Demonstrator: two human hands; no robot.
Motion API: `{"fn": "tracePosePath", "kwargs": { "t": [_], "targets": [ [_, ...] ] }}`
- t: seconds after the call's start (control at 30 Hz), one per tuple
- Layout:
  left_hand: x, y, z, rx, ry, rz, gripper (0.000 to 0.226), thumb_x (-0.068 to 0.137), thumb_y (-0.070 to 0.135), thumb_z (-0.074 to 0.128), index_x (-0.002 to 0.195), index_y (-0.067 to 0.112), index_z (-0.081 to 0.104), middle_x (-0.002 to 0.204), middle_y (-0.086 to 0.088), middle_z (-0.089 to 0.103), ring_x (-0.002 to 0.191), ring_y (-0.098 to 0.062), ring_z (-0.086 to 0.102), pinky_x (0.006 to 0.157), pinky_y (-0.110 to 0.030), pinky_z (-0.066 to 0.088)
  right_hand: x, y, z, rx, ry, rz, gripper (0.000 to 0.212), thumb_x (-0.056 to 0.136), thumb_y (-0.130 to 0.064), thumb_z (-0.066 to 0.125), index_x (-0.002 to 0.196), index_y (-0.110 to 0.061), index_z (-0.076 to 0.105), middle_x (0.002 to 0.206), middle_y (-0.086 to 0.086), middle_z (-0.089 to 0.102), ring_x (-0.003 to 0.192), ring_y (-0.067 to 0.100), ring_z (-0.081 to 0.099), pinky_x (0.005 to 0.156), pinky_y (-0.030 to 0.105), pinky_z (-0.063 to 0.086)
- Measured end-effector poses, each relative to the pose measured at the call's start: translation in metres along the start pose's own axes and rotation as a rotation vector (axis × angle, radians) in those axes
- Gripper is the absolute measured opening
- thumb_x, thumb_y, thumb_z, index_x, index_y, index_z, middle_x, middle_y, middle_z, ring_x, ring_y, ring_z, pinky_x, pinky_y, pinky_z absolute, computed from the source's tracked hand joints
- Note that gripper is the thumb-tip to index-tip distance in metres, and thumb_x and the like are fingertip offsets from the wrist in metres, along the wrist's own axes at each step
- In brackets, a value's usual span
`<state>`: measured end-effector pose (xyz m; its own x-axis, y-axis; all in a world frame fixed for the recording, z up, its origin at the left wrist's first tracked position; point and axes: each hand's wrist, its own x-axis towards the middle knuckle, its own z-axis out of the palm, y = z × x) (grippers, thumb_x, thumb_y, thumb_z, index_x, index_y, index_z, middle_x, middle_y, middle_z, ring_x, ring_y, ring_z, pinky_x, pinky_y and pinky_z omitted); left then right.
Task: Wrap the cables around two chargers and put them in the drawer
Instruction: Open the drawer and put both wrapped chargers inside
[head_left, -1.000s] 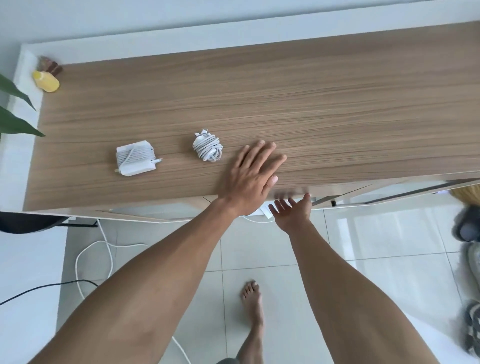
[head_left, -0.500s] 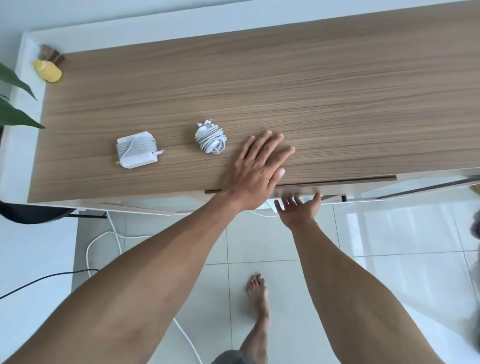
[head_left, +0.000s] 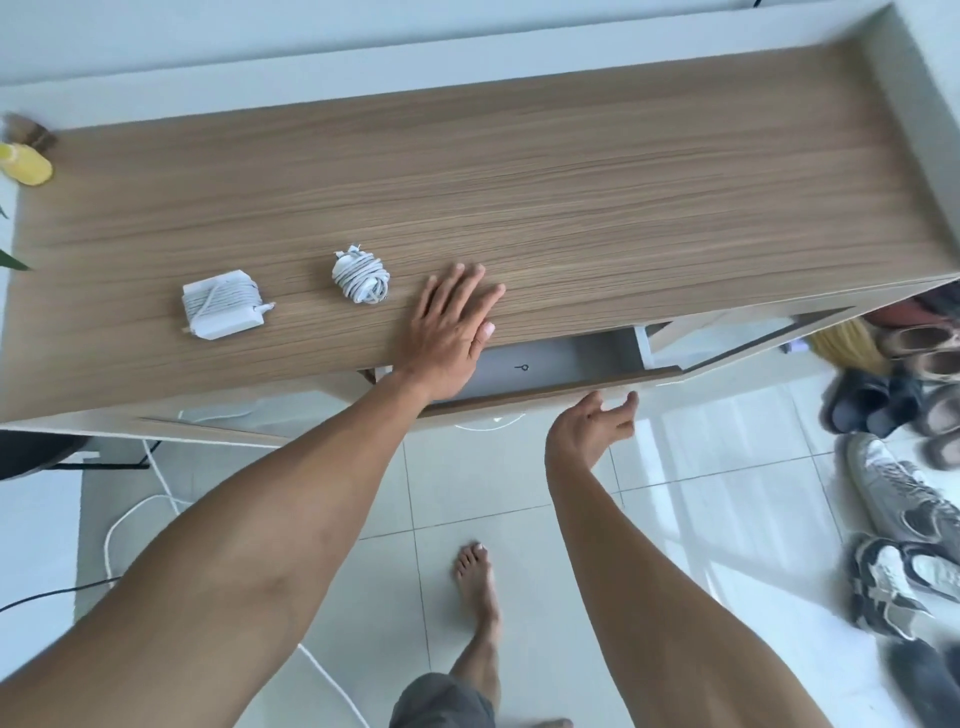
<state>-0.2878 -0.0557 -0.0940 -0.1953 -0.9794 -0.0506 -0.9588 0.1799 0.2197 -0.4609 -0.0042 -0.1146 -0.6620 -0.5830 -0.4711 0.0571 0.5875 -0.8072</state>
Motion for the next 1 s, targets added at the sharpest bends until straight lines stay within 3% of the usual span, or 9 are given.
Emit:
{"fn": "tracePosePath", "kwargs": {
  "t": [0.07, 0.13, 0.23, 0.3, 0.43, 0.6, 0.7, 0.8, 1.0],
  "targets": [
    [-0.015, 0.016, 0.003, -0.055, 0.07, -0.03, 0.048, 0.099, 0.036, 0.035, 0.143, 0.018, 0.043, 0.153, -0.014, 0.035, 0.142, -0.034, 0.03, 0.117, -0.049, 0.019, -0.006, -0.004, -0.014, -0.219, -0.038, -0.293, 0.062, 0.096, -0.011, 0.042, 0.15, -0.024, 0.013, 0.153, 0.005, 0.013, 0.133, 0.025, 0.032, 0.104, 0.033, 0.034],
    [-0.041, 0.031, 0.004, -0.11, 0.134, -0.021, 0.04, 0.097, 0.031, 0.044, 0.133, 0.016, 0.052, 0.142, -0.013, 0.045, 0.124, -0.032, 0.046, 0.106, -0.044, 0.034, -0.008, -0.003, -0.028, -0.493, -0.135, -0.571, 0.064, 0.094, -0.008, 0.047, 0.149, -0.023, 0.019, 0.155, 0.004, 0.016, 0.141, 0.021, 0.019, 0.114, 0.035, 0.021],
    [-0.077, 0.036, 0.009, -0.107, 0.151, 0.019, 0.027, 0.094, 0.029, 0.05, 0.115, 0.016, 0.062, 0.116, -0.005, 0.057, 0.1, -0.027, 0.053, 0.087, -0.04, 0.044, 0.003, -0.003, -0.041, -0.847, -0.325, -0.977, 0.04, 0.094, -0.011, 0.052, 0.134, -0.016, 0.05, 0.14, 0.004, 0.049, 0.141, 0.024, 0.029, 0.117, 0.042, 0.019],
    [-0.095, 0.033, 0.014, -0.14, 0.11, -0.033, 0.026, 0.092, 0.024, 0.055, 0.115, 0.016, 0.064, 0.105, -0.003, 0.059, 0.095, -0.026, 0.055, 0.082, -0.04, 0.048, 0.008, -0.005, -0.047, -0.995, -0.422, -1.08, 0.036, 0.092, -0.01, 0.055, 0.127, -0.016, 0.056, 0.129, 0.002, 0.058, 0.133, 0.023, 0.042, 0.115, 0.045, 0.026],
    [-0.113, 0.036, 0.01, -0.286, 0.078, -0.171, 0.027, 0.092, 0.014, 0.059, 0.117, 0.015, 0.068, 0.098, -0.004, 0.06, 0.089, -0.025, 0.059, 0.074, -0.037, 0.052, 0.004, -0.018, -0.054, -1.108, -0.382, -1.1, 0.03, 0.086, -0.007, 0.06, 0.112, -0.021, 0.066, 0.109, -0.001, 0.068, 0.109, 0.024, 0.06, 0.097, 0.04, 0.04],
    [-0.133, 0.05, 0.002, -0.354, -0.036, -0.247, 0.025, 0.095, 0.021, 0.057, 0.116, 0.017, 0.069, 0.102, -0.002, 0.061, 0.092, -0.022, 0.062, 0.073, -0.028, 0.042, -0.009, -0.02, -0.075, -1.225, -0.45, -1.048, 0.024, 0.091, -0.011, 0.054, 0.104, -0.023, 0.07, 0.099, -0.001, 0.068, 0.093, 0.025, 0.062, 0.081, 0.033, 0.037],
    [-0.148, 0.061, 0.002, -0.417, -0.066, -0.308, 0.02, 0.091, 0.02, 0.061, 0.109, 0.017, 0.071, 0.1, 0.001, 0.065, 0.091, -0.024, 0.064, 0.073, -0.03, 0.045, -0.014, -0.016, -0.094, -1.281, -0.481, -1.06, 0.026, 0.091, -0.01, 0.052, 0.102, -0.023, 0.071, 0.097, -0.001, 0.068, 0.086, 0.026, 0.063, 0.07, 0.03, 0.037],
    [-0.168, 0.076, 0.006, -0.457, -0.081, -0.361, 0.018, 0.089, 0.019, 0.064, 0.105, 0.016, 0.073, 0.099, 0.002, 0.066, 0.091, -0.023, 0.064, 0.074, -0.03, 0.046, -0.019, -0.011, -0.113, -1.289, -0.542, -1.038, 0.026, 0.092, -0.01, 0.051, 0.102, -0.024, 0.071, 0.099, -0.002, 0.068, 0.087, 0.027, 0.064, 0.065, 0.029, 0.038],
    [-0.201, 0.104, 0.014, -0.531, -0.048, -0.461, 0.017, 0.089, 0.016, 0.064, 0.103, 0.015, 0.074, 0.093, 0.004, 0.064, 0.089, -0.017, 0.064, 0.067, -0.021, 0.034, -0.026, 0.005, -0.148, -1.258, -0.586, -1.013, 0.027, 0.094, -0.015, 0.05, 0.106, -0.028, 0.07, 0.102, -0.003, 0.068, 0.09, 0.025, 0.064, 0.065, 0.027, 0.036]
  ]
}}
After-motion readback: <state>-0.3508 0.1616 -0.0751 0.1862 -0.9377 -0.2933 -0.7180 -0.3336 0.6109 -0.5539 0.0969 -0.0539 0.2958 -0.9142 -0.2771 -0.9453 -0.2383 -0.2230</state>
